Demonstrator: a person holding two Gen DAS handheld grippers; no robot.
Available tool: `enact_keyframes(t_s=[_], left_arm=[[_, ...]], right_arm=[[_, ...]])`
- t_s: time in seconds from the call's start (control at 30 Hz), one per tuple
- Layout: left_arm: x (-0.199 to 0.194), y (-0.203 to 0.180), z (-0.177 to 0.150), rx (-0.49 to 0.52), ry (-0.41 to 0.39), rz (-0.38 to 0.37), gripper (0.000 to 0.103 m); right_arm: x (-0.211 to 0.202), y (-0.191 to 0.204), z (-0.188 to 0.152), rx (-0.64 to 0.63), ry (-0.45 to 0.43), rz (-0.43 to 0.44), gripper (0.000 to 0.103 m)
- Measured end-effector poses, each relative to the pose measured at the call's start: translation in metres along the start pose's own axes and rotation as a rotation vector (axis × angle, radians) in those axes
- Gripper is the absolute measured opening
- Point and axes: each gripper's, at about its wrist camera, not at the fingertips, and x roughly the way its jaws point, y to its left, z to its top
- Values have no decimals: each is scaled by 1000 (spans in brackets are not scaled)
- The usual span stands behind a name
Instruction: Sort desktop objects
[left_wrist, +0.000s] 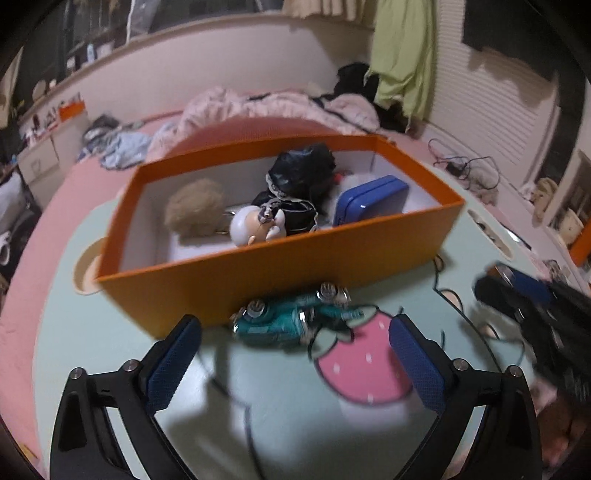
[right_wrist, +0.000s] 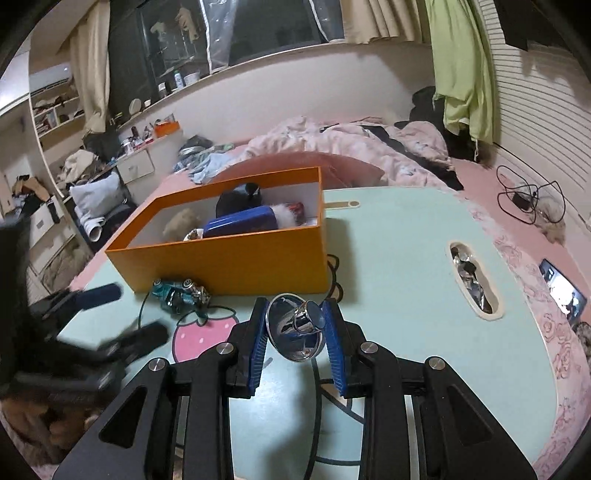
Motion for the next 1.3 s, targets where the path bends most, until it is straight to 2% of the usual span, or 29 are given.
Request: enact_keyframes(t_s=[0.13,0.2,0.4,0.57,0.7,0.83,0.97,1.03,1.07,1.1,1.13,1.17,1.23,1.3], left_arm=[[14,-2,9,-36,18,33,94],[18,-1,7,-43,31,26,77],[11,13,-4,-83,17,-36,76],[-25,17,-15,-37,-97,-33,76],[-56,24,15,-35,-200,-40,76],[-57,37,51,-38,-240,-6,76],[-37,46,76,-32,-220,28,77],[-21,48,81,-50,-185,45,77],[-15,47,81,-48,-178,51,79],[-13,46,79,-39,-180,56,86],[-9,45,78,-29,-183,75,89],[-9,44,78,-28,-187,90,91],[-10,46,75,-23,-197,96,96],[-15,49,72,-35,-202,96,99]], right_arm=[[1,1,0,-7,9,5,31],[2,1,0,-7,11,9,31],[2,-1,-2,-4,17,15,31],[-2,3,-1,-18,0,21,31],[-11,16,10,-70,-35,37,31],[-11,34,36,-91,-58,104,31],[12,44,76,-111,-62,83,31],[29,46,91,-125,-35,75,31],[40,46,97,-122,-17,67,31],[48,46,99,-116,-5,44,31],[57,44,100,-106,9,3,32],[65,42,100,-92,30,-27,37],[75,35,96,-49,61,-28,46],[76,28,93,-21,63,-31,62]])
